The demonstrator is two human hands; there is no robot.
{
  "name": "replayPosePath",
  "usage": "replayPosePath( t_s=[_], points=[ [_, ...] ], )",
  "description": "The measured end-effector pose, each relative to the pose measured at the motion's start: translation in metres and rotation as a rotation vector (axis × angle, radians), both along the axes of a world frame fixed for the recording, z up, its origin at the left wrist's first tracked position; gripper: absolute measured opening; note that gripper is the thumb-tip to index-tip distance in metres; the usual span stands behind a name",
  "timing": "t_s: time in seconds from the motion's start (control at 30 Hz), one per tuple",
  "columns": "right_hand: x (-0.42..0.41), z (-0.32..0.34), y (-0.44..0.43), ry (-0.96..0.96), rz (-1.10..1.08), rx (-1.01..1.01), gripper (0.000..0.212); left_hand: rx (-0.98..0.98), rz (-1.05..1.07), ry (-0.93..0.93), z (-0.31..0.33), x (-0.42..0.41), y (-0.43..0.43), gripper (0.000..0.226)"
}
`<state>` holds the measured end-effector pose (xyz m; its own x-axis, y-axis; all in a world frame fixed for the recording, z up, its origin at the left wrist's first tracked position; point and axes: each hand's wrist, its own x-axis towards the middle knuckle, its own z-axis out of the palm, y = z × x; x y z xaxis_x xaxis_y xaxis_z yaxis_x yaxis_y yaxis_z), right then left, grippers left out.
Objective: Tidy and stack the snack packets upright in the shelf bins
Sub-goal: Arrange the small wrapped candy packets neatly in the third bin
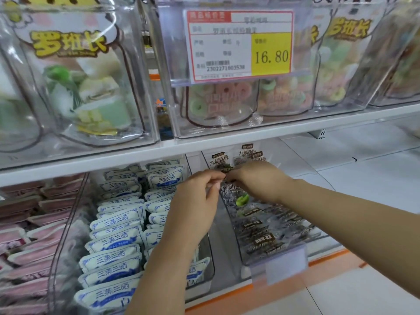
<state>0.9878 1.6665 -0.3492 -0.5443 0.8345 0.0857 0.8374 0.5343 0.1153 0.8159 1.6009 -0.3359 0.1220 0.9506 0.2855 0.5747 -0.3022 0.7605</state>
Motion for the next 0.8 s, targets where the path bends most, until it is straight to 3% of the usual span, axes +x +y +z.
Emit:
replayPosePath(
  t_s=[0.13, 0.23, 0.33, 0.43, 0.53, 0.6, 0.7, 0.8],
  points=[
    [0.0, -0.013, 0.005, 0.162, 0.015, 0.144, 0.015, 0.005, 0.002, 0.001, -0.001, 0.0, 0.001, 0.024],
    [-0.005, -0.014, 0.014, 0.213, -0.053, 0.001, 0.022, 0.011, 0.001, 0.005, -0.001, 0.0, 0.001, 0.024],
    [-0.003, -0.01, 0.018, 0.104, 0.012, -0.135, 0.025, 0.012, -0.009, 0.006, -0.001, -0.001, -0.001, 0.024],
    [0.014, -0.001, 0.006, 0.164, 0.068, -0.245, 0.027, 0.003, -0.013, 0.001, 0.0, -0.003, -0.001, 0.024],
    [0.028, 0.015, -0.017, 0.277, 0.066, -0.274, 0.046, -0.008, -0.016, 0.006, 0.0, -0.003, -0.001, 0.024],
    [0.029, 0.018, -0.035, 0.225, 0.094, -0.327, 0.052, 0.0, -0.015, 0.031, 0.001, -0.002, -0.001, 0.024],
    [0.025, 0.004, -0.042, 0.047, 0.136, -0.241, 0.028, 0.012, -0.011, 0.052, 0.0, -0.001, -0.003, 0.024],
    [0.016, -0.004, -0.026, 0.156, 0.015, -0.083, 0.02, 0.022, -0.003, 0.044, 0.001, 0.0, -0.002, 0.024]
  ],
)
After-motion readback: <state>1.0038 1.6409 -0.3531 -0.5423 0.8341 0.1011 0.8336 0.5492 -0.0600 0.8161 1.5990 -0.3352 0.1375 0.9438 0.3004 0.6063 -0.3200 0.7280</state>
